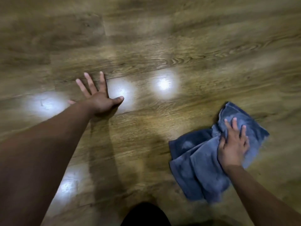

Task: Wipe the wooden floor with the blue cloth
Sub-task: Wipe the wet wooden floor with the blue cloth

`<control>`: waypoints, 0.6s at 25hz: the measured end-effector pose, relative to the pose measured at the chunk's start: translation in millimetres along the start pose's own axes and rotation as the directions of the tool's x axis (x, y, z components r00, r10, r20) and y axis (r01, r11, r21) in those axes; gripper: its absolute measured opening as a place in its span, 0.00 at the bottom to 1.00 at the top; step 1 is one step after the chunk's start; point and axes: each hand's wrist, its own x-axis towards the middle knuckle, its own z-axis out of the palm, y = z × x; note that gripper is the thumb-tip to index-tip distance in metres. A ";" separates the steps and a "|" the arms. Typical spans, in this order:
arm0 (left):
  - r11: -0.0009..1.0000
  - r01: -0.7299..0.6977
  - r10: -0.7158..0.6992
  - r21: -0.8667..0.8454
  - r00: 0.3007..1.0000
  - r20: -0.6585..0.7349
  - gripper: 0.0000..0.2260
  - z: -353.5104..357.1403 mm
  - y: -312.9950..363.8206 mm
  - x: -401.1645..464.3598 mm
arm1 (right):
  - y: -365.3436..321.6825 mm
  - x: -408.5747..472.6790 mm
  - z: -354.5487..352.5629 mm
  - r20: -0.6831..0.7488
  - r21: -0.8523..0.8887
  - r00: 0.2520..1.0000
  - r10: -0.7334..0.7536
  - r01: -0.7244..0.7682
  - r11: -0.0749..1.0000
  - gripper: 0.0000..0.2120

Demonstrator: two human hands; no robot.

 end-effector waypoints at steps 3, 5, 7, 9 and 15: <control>1.000 -0.011 0.011 0.018 1.000 0.005 0.52 -0.5 -1.4 0.3 | -50.5 -8.7 6.4 -0.010 0.077 0.999 0.043 -0.042 0.996 0.28; 1.000 -0.012 0.011 0.015 1.000 0.026 0.52 -1.1 -3.1 1.5 | -101.0 -16.4 14.7 -0.006 0.032 0.994 -0.110 0.110 0.993 0.28; 1.000 -0.020 0.020 0.018 0.999 0.032 0.52 1.2 -5.3 4.0 | -161.1 -28.9 26.5 0.004 0.007 0.954 -0.299 0.299 0.954 0.29; 1.000 -0.007 0.007 0.010 1.000 0.025 0.48 4.1 -5.6 11.1 | -224.8 -52.1 42.7 0.014 0.030 0.874 -0.485 0.484 0.874 0.30; 0.989 -0.042 0.038 -0.145 0.999 -0.033 0.32 10.0 -9.8 25.6 | -263.2 -75.3 62.0 0.035 -0.002 0.683 -0.729 0.730 0.684 0.27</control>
